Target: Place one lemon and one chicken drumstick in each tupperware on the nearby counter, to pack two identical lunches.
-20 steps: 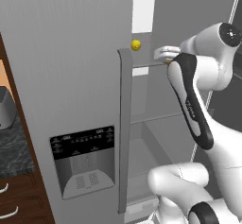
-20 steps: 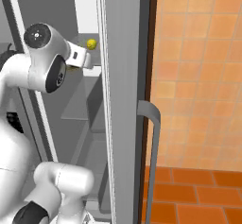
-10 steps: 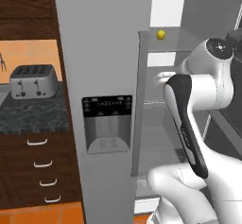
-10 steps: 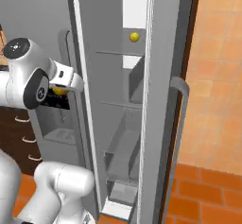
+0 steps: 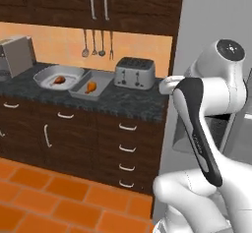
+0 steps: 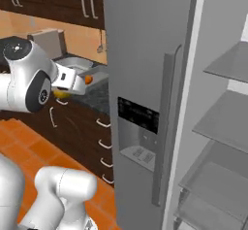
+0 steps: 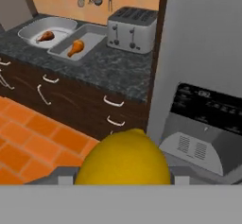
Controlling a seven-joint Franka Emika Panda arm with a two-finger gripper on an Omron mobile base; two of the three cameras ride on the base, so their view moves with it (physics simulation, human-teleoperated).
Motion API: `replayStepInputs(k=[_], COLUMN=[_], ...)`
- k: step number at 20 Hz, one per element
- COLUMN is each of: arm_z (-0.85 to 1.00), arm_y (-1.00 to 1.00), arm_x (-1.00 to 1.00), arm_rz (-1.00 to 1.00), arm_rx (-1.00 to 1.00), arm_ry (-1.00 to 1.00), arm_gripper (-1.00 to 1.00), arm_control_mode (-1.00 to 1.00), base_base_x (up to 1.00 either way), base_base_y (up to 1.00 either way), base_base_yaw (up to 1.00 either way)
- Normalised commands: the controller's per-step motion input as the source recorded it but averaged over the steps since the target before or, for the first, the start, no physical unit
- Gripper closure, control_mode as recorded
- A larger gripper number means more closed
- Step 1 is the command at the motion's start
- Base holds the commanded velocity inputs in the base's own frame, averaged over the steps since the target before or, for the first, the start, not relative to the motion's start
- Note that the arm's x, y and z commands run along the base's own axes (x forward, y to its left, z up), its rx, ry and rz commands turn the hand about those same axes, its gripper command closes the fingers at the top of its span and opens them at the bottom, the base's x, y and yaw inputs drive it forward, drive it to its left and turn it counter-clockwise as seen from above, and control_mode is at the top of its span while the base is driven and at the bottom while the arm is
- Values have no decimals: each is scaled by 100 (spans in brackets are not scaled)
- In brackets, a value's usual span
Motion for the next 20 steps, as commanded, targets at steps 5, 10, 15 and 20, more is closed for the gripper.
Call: replayStepInputs(k=[5, 10, 15, 20], arm_z=[0, 0, 0, 0], arm_y=[0, 0, 0, 0], arm_x=[0, 0, 0, 0], arm_rz=[0, 0, 0, 0], arm_rx=[0, 0, 0, 0], arm_ry=[0, 0, 0, 0], arm_gripper=[100, 100, 100, 100], arm_control_mode=[100, 100, 100, 100], base_base_x=[98, 95, 74, 59], base_base_y=[100, 78, 59, 42], base_base_yaw=[6, -17, -55, -55])
